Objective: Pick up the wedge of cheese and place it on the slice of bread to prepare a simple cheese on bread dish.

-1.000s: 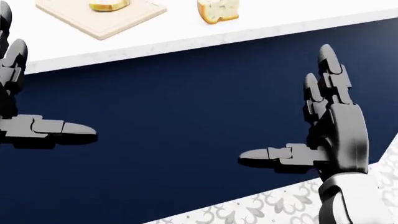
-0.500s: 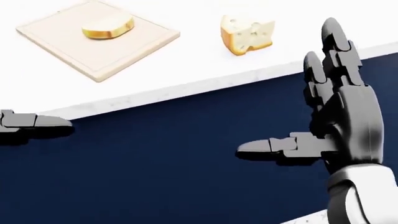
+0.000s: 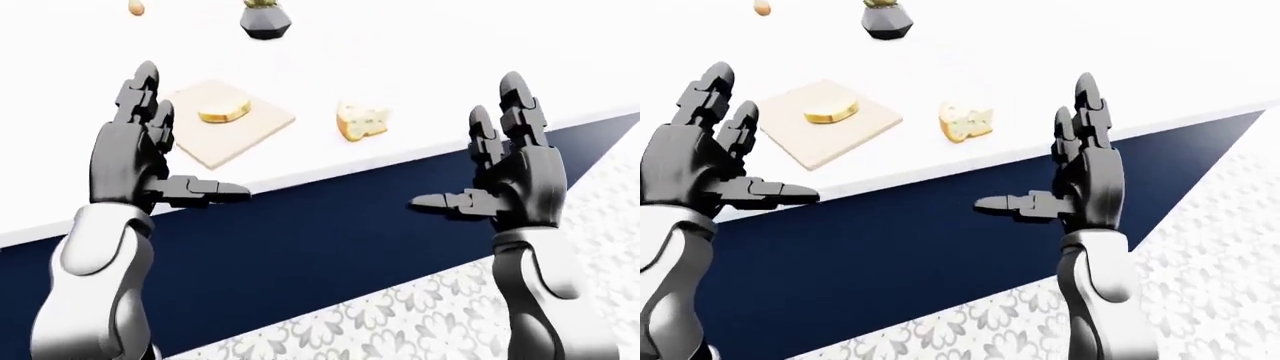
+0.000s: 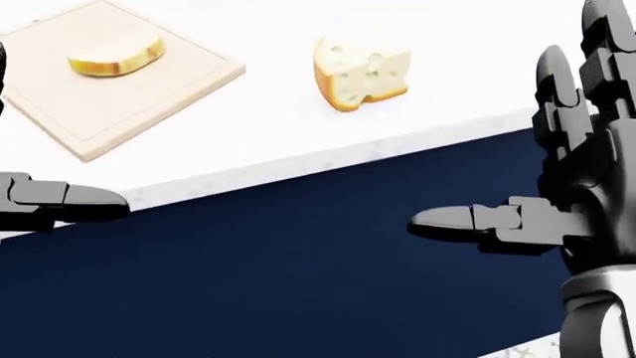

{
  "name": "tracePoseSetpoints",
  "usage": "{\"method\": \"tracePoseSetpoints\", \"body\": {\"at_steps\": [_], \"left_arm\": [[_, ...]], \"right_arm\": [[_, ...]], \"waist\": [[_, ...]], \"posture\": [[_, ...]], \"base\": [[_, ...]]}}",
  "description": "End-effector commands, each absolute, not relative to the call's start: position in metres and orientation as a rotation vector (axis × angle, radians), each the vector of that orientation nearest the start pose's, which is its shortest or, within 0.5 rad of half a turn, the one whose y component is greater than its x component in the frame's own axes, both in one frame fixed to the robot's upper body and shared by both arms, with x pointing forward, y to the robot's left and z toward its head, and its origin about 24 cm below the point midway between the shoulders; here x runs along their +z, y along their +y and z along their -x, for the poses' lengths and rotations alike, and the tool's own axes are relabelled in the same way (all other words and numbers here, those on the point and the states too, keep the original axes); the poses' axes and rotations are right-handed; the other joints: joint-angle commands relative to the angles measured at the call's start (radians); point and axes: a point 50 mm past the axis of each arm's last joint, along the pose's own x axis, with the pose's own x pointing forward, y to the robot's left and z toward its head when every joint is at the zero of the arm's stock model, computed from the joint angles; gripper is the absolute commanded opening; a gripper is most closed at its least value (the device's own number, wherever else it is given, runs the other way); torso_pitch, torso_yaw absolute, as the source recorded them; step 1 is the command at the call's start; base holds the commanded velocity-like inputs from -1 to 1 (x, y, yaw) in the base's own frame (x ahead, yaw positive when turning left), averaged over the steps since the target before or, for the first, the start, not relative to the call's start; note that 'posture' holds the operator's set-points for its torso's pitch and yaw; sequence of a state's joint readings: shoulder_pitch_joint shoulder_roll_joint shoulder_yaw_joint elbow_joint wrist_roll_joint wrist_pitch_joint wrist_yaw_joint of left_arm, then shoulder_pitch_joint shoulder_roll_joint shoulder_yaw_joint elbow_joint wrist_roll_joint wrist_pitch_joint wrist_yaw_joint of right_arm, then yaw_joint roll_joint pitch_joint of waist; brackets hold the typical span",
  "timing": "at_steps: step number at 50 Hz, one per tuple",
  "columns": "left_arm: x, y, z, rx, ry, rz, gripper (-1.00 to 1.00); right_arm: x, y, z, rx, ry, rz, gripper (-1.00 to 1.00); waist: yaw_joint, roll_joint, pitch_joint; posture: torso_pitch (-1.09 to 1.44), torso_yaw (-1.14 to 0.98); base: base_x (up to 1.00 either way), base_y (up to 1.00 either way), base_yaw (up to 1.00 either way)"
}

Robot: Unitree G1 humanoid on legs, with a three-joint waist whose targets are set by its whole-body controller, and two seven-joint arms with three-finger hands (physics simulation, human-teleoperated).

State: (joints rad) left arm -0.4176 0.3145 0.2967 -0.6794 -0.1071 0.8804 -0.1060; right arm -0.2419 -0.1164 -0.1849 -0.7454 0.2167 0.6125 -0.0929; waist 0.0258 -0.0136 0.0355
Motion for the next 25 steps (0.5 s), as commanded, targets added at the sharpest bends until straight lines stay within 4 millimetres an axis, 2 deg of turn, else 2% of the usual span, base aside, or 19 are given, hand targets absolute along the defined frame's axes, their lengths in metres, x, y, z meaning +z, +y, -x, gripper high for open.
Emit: {"method": "tracePoseSetpoints", "body": {"at_steps": [1,5,6,7,8,11,13,15,16,18,20,22,23,25], "left_arm": [[0.2424,0.2079,-0.2544,0.061,-0.301,-0.191,1.00],[0.2429,0.2074,-0.2552,0.060,-0.302,-0.192,1.00],[0.2429,0.2075,-0.2557,0.061,-0.301,-0.192,1.00],[0.2423,0.2076,-0.2557,0.061,-0.300,-0.192,1.00],[0.2416,0.2076,-0.2554,0.060,-0.300,-0.192,1.00],[0.2408,0.2072,-0.2553,0.060,-0.298,-0.191,1.00],[0.2409,0.2067,-0.2547,0.058,-0.298,-0.192,1.00],[0.2405,0.2066,-0.2545,0.058,-0.297,-0.192,1.00],[0.2403,0.2065,-0.2546,0.058,-0.297,-0.192,1.00],[0.2404,0.2064,-0.2553,0.058,-0.298,-0.192,1.00],[0.2404,0.2066,-0.2558,0.058,-0.298,-0.193,1.00],[0.2401,0.2072,-0.2559,0.059,-0.297,-0.193,1.00],[0.2401,0.2075,-0.2559,0.059,-0.298,-0.193,1.00],[0.2401,0.2078,-0.2558,0.060,-0.298,-0.193,1.00]], "right_arm": [[0.2195,-0.1757,-0.2349,-0.061,-0.446,-0.068,1.00],[0.2202,-0.1760,-0.2349,-0.065,-0.447,-0.055,1.00],[0.2202,-0.1757,-0.2345,-0.064,-0.450,-0.058,1.00],[0.2187,-0.1754,-0.2347,-0.063,-0.447,-0.057,1.00],[0.2186,-0.1752,-0.2344,-0.061,-0.447,-0.058,1.00],[0.2187,-0.1753,-0.2341,-0.064,-0.448,-0.060,1.00],[0.2183,-0.1756,-0.2340,-0.066,-0.448,-0.061,1.00],[0.2183,-0.1772,-0.2338,-0.072,-0.451,-0.071,1.00],[0.2181,-0.1776,-0.2341,-0.075,-0.450,-0.072,1.00],[0.2179,-0.1777,-0.2346,-0.077,-0.446,-0.067,1.00],[0.2169,-0.1775,-0.2348,-0.078,-0.445,-0.064,1.00],[0.2170,-0.1772,-0.2344,-0.078,-0.445,-0.065,1.00],[0.2170,-0.1770,-0.2344,-0.076,-0.446,-0.063,1.00],[0.2169,-0.1774,-0.2343,-0.077,-0.446,-0.063,1.00]], "waist": [[-0.005,0.003,-0.021],[-0.020,0.020,-0.025],[-0.016,0.027,-0.039],[-0.001,0.033,-0.026],[-0.005,0.030,-0.017],[-0.008,0.011,-0.029],[-0.010,0.010,-0.023],[-0.034,0.013,-0.011],[-0.035,0.018,-0.014],[-0.041,0.063,-0.026],[-0.035,0.045,-0.006],[-0.040,0.030,-0.014],[-0.038,0.035,-0.034],[-0.029,0.035,-0.014]], "posture": [[0.00,0.00],[0.00,0.00],[0.00,0.00],[0.00,0.00],[0.00,0.00],[0.00,0.00],[0.00,0.00],[0.00,0.00],[0.00,0.00],[0.00,0.00],[0.00,0.00],[0.00,0.00],[0.00,0.00],[0.00,0.00]], "base": [[0.00,0.00,0.00],[0.00,0.00,0.00],[0.00,0.00,0.23],[0.00,0.00,0.80],[0.00,0.00,1.00],[0.00,0.00,1.00],[0.00,0.00,1.00],[0.00,0.00,0.26],[0.00,0.00,0.00],[0.00,0.00,0.00],[0.00,0.00,0.00],[0.00,0.00,0.00],[0.09,0.00,0.00],[0.12,0.00,0.00]]}}
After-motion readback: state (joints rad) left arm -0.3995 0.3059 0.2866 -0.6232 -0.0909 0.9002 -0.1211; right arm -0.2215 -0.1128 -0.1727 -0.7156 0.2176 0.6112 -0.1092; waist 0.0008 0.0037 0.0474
